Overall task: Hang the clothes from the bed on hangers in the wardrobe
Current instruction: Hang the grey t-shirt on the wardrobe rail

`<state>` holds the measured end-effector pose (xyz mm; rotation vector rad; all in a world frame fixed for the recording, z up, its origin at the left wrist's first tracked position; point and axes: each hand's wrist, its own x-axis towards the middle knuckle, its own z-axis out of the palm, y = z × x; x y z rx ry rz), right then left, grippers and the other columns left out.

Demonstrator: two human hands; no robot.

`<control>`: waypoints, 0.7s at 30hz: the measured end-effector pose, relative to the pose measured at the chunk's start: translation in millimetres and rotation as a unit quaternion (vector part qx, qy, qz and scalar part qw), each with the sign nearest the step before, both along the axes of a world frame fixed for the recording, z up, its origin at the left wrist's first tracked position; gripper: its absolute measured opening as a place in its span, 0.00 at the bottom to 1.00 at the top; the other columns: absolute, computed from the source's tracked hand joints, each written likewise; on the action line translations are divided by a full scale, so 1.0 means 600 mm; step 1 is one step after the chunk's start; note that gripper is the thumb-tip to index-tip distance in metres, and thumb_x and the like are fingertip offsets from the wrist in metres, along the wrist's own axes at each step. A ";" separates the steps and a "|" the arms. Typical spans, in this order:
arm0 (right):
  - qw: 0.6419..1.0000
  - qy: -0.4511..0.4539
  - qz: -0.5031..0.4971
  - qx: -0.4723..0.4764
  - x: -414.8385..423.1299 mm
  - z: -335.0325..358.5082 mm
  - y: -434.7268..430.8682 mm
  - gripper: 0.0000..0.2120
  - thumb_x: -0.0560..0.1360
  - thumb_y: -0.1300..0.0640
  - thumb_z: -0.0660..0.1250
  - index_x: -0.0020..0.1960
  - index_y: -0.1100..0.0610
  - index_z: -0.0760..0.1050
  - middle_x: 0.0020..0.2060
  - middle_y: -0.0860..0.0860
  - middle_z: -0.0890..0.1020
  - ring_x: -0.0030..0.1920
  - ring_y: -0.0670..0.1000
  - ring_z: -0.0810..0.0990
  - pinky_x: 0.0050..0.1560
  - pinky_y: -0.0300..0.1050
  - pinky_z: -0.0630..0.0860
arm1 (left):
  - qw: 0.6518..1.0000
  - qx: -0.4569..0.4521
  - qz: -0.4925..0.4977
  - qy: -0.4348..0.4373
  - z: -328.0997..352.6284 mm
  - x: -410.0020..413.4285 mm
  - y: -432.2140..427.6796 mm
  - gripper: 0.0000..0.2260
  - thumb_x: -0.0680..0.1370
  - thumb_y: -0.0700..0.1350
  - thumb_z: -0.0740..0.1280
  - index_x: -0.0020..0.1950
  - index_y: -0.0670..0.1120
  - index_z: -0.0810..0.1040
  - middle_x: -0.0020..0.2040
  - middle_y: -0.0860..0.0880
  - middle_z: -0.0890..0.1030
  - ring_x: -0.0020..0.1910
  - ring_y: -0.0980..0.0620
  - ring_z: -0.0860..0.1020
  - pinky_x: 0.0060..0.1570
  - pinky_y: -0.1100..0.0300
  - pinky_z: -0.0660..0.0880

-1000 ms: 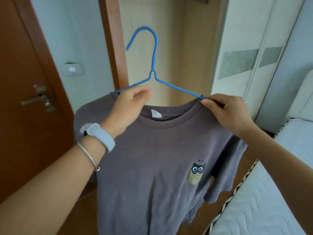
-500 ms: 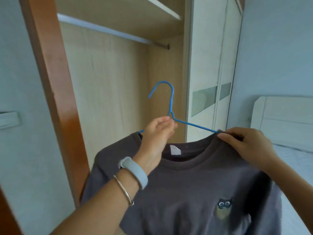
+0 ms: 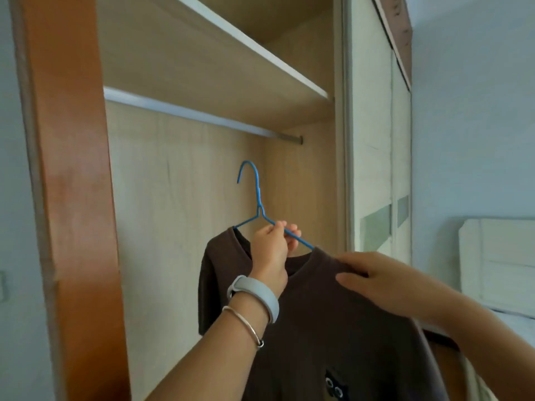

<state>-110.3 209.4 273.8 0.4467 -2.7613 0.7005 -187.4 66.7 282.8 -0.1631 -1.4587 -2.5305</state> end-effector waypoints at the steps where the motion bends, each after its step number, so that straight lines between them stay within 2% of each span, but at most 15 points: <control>1: 1.000 -0.013 0.014 0.002 -0.019 0.006 -0.009 0.12 0.79 0.53 0.57 0.50 0.56 0.77 0.43 0.51 0.82 0.45 0.49 0.80 0.51 0.46 0.76 | 1.000 0.016 0.015 0.003 0.014 -0.021 -0.015 0.12 0.80 0.38 0.56 0.37 0.43 0.72 0.34 0.48 0.76 0.18 0.62 0.76 0.21 0.71 0.71; 4: 0.998 0.048 0.045 -0.017 -0.087 0.024 -0.044 0.16 0.79 0.49 0.55 0.40 0.57 0.74 0.32 0.48 0.77 0.37 0.48 0.76 0.41 0.42 0.72 | 0.997 0.012 0.064 0.031 0.063 -0.081 -0.056 0.13 0.79 0.37 0.57 0.35 0.43 0.72 0.26 0.50 0.78 0.16 0.62 0.74 0.18 0.71 0.68; 6: 0.987 0.113 0.080 -0.086 -0.133 0.043 -0.077 0.17 0.79 0.50 0.57 0.34 0.57 0.69 0.27 0.48 0.71 0.31 0.45 0.70 0.34 0.40 0.66 | 0.993 -0.021 0.105 0.057 0.100 -0.117 -0.081 0.14 0.79 0.38 0.58 0.33 0.44 0.72 0.18 0.51 0.77 0.15 0.61 0.72 0.19 0.68 0.66; 8: 0.965 0.153 0.126 -0.173 -0.180 0.072 -0.111 0.18 0.78 0.53 0.59 0.31 0.58 0.66 0.25 0.48 0.68 0.29 0.46 0.66 0.33 0.43 0.63 | 0.984 -0.050 0.156 0.071 0.142 -0.148 -0.107 0.14 0.79 0.40 0.59 0.33 0.44 0.72 0.20 0.51 0.77 0.16 0.60 0.72 0.22 0.66 0.65; 11: 0.933 0.139 0.190 -0.272 -0.245 0.124 -0.159 0.18 0.77 0.55 0.59 0.37 0.69 0.71 0.29 0.53 0.70 0.33 0.50 0.67 0.36 0.45 0.63 | 0.959 -0.114 0.247 0.076 0.201 -0.176 -0.151 0.14 0.79 0.43 0.59 0.34 0.45 0.73 0.31 0.49 0.78 0.26 0.56 0.72 0.28 0.65 0.67; 13: 0.913 0.114 0.226 -0.319 -0.281 0.154 -0.197 0.17 0.77 0.56 0.59 0.39 0.71 0.72 0.31 0.55 0.70 0.34 0.51 0.68 0.36 0.44 0.63 | 0.948 -0.140 0.274 0.079 0.231 -0.180 -0.179 0.12 0.79 0.42 0.60 0.35 0.45 0.72 0.33 0.50 0.77 0.26 0.57 0.74 0.31 0.64 0.68; 15: 0.890 0.082 0.266 -0.361 -0.304 0.177 -0.241 0.16 0.76 0.57 0.59 0.36 0.68 0.72 0.30 0.55 0.71 0.34 0.52 0.68 0.36 0.44 0.64 | 0.939 -0.158 0.294 0.081 0.252 -0.176 -0.205 0.10 0.77 0.38 0.62 0.35 0.44 0.73 0.33 0.49 0.77 0.24 0.58 0.76 0.31 0.64 0.71; 17: 0.872 0.062 0.295 -0.386 -0.319 0.194 -0.283 0.15 0.76 0.58 0.59 0.32 0.62 0.69 0.27 0.53 0.69 0.32 0.51 0.67 0.33 0.43 0.63 | 0.919 -0.185 0.340 0.081 0.264 -0.174 -0.234 0.07 0.73 0.37 0.65 0.35 0.43 0.76 0.33 0.47 0.77 0.29 0.53 0.76 0.32 0.63 0.72; 21: 0.848 0.035 0.328 -0.415 -0.333 0.225 -0.351 0.20 0.77 0.58 0.57 0.26 0.56 0.62 0.25 0.51 0.67 0.27 0.51 0.65 0.29 0.42 0.61 | 0.893 -0.185 0.396 0.109 0.275 -0.164 -0.278 0.08 0.70 0.33 0.64 0.33 0.42 0.76 0.34 0.41 0.76 0.36 0.46 0.74 0.40 0.57 0.71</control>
